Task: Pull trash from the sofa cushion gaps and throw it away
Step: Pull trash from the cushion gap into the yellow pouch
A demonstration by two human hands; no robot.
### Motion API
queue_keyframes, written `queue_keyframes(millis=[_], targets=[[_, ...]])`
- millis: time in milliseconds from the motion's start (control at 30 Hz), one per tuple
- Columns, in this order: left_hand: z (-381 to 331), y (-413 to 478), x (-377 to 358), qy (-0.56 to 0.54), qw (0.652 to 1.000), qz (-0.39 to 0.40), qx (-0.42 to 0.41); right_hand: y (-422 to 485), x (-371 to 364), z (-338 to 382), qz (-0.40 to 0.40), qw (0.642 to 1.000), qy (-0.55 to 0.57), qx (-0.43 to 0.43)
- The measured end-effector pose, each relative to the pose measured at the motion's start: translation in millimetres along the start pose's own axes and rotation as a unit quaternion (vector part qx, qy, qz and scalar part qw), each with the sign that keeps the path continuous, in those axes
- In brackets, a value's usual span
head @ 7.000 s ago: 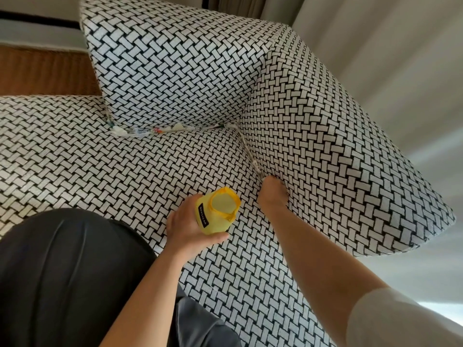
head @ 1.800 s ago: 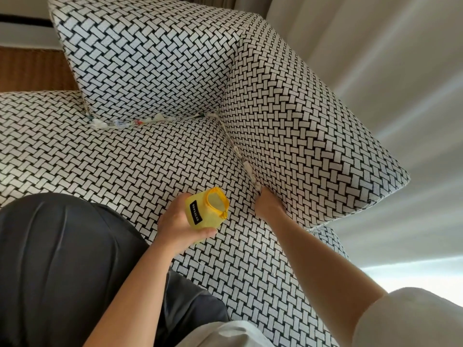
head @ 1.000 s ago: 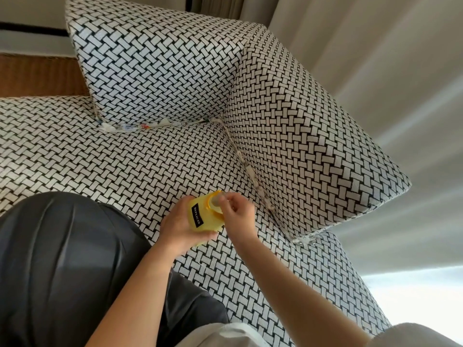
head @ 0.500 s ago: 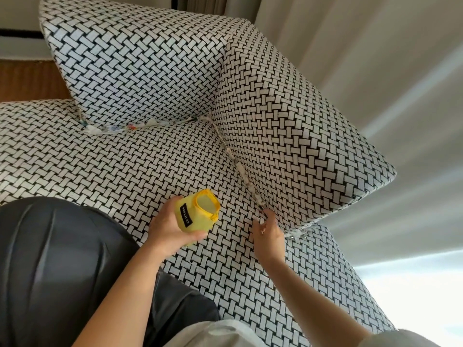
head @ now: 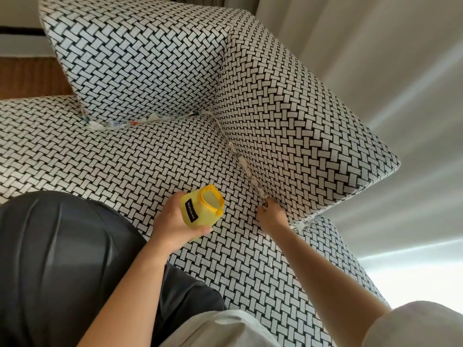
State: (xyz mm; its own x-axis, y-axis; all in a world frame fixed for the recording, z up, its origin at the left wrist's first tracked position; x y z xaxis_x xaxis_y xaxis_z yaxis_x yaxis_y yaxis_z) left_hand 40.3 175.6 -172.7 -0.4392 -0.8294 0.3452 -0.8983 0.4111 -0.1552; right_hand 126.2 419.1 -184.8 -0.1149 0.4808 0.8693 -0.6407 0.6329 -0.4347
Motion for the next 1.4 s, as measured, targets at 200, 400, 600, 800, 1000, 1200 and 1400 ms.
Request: queue_keyframes(millis=[200,400,600,800,1000,1200,1400], targets=[[-0.6,-1.7,-1.8,0.003,1.000,0.007,0.019,0.3,2.0,-3.6,0.010,1.000,0.022,-0.006],[0.0,-3.6,-1.5,-0.005,1.000,0.003,0.026,3.4,5.1,-6.6,-0.018,1.000,0.024,0.002],[-1.2,-4.4,-1.8,-0.003,0.999,0.001,0.034,5.1,2.3,-9.0,0.030,0.998,0.054,-0.035],[2.0,-6.3,-1.2,-0.005,0.999,0.002,0.039,3.1,8.9,-8.7,-0.099,0.995,-0.022,-0.014],[-0.5,-7.3,-3.5,-0.003,0.999,0.013,0.033,-26.4,30.1,24.7,-0.163,0.976,0.059,0.134],[-6.1,-8.0,-4.3,0.005,1.000,0.012,0.018,-54.4,7.8,95.9,-0.025,0.951,0.224,0.211],[-3.0,-8.1,-5.2,-0.028,0.999,0.020,0.028,-49.0,-10.6,97.6,-0.017,0.971,0.169,0.168]])
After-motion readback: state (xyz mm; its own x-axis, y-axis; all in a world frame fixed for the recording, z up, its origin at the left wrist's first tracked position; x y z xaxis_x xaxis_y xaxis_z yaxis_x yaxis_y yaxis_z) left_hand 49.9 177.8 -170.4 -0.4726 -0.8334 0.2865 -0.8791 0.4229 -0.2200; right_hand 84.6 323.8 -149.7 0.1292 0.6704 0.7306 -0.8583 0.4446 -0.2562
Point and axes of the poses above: each hand's wrist, its own y-axis towards the middle knuckle, its own x-axis out of the back of the hand, z = x × y, the point moved 9 cm from there along y, towards the middle knuckle, and after that the axes turned 12 degrees about -y, right-handed, at the moved point
